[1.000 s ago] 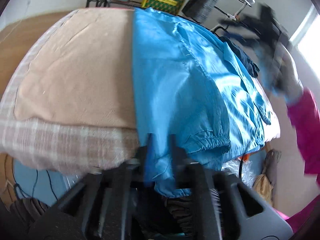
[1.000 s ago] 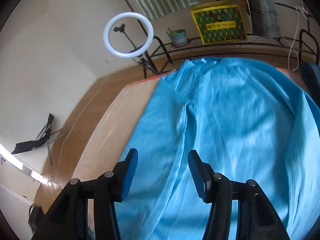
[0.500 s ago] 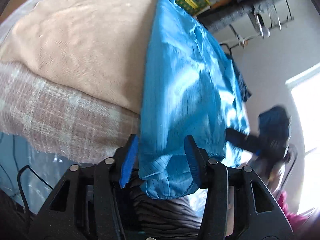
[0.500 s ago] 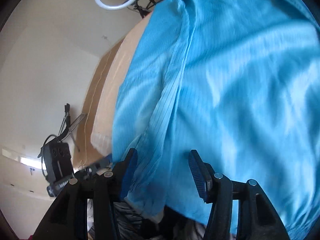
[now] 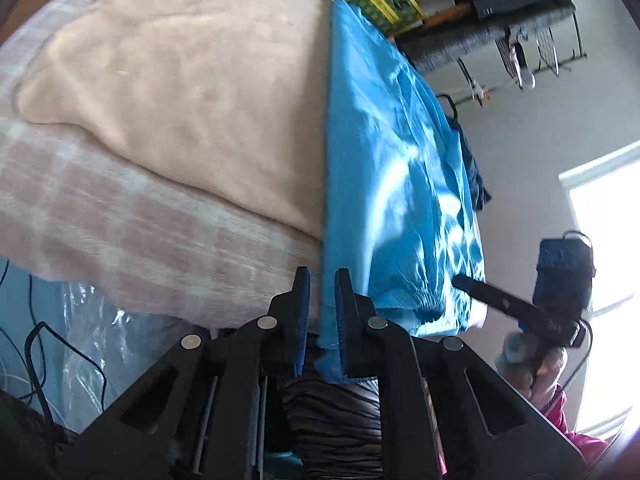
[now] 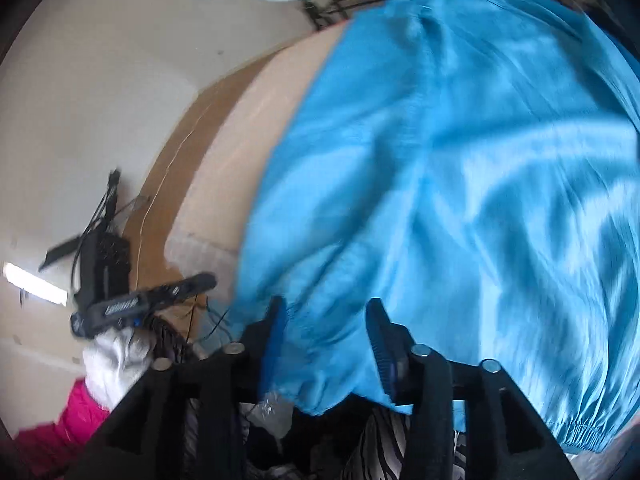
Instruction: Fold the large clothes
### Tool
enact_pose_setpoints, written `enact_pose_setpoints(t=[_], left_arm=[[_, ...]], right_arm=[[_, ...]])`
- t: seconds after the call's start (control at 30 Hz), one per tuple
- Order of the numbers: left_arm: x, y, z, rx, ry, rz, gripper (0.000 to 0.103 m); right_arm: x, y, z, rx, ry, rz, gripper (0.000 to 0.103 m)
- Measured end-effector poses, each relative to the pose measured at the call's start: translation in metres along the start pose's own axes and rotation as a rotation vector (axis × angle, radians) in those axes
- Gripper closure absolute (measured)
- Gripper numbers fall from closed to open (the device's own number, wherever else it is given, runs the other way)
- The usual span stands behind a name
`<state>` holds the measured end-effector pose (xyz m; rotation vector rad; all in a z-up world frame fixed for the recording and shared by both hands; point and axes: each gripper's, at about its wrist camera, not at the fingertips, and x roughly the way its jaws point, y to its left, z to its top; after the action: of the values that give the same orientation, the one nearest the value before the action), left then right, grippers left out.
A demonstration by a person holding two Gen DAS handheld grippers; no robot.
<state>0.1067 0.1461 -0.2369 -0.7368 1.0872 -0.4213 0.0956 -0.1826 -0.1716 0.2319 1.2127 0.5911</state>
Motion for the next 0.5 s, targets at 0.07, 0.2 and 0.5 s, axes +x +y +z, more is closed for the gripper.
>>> enact_pose_setpoints(t=[0.07,0.2,0.5], left_arm=[[-0.006,0.003,0.001,-0.011,-0.02,-0.017,0.093],[-0.007,0.003,-0.004,0.011,-0.019,-0.007,0.093],[0.02,-0.01,-0.008,0.062,0.038,0.016,0.093]], right_arm=[[0.003,0.001,0.002,0.02,-0.003,-0.092,0.04],[0.017,-0.032,0.006,0.221,0.025,-0.044,0.036],[0.037,-0.043,-0.006,0.326,0.087,0.079,0.042]])
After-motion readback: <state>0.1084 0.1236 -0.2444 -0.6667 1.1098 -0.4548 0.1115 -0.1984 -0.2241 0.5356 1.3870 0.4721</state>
